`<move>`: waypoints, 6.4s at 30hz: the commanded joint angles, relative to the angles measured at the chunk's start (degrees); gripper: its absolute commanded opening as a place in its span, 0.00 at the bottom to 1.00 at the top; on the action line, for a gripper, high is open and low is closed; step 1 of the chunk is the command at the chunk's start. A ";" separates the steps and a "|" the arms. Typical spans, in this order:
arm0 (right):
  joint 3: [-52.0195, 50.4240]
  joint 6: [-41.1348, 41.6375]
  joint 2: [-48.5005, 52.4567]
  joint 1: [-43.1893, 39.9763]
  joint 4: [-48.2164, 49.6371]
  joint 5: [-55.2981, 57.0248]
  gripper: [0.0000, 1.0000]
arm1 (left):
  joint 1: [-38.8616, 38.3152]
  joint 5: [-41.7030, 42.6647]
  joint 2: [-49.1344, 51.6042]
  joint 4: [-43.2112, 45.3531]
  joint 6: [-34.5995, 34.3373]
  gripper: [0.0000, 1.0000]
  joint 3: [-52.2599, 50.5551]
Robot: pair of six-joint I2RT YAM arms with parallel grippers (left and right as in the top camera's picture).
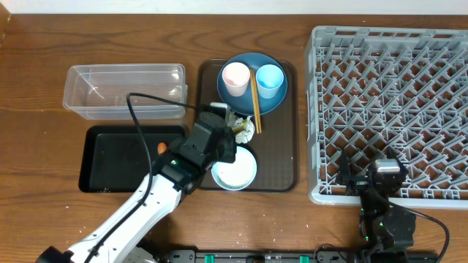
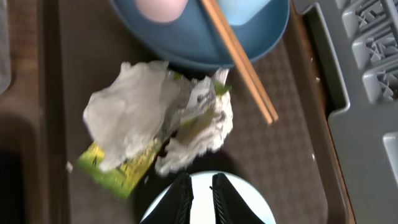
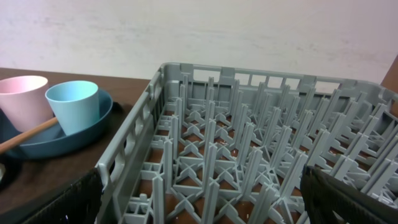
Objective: Sort waste into correct bins and load items into the dishwasher rack
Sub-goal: 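Move the left gripper back over the tissue and snack wrapper, then lower the left gripper and grasp the yellow snack wrapper, then carry the wrapper into the clear plastic bin and release it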
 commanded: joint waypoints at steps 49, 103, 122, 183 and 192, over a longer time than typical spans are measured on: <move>-0.09 -0.09 -0.09 1.03 -0.22 0.17 0.99 | -0.17 -0.04 15.02 14.34 6.62 0.47 0.92; -0.09 -0.09 -0.09 1.03 -0.22 0.17 0.99 | -0.13 -8.04 -0.74 15.65 6.67 0.06 0.94; -0.09 -0.09 -0.09 1.03 -0.22 0.17 0.99 | 15.30 -30.12 0.61 21.75 10.49 0.06 0.92; -0.09 -0.09 -0.09 1.03 -0.22 0.17 0.99 | 22.47 -8.52 -3.32 2.78 1.38 0.06 0.92; -0.09 -0.09 -0.09 1.03 -0.22 0.17 0.99 | 22.49 -8.57 0.70 2.12 -0.07 0.07 0.92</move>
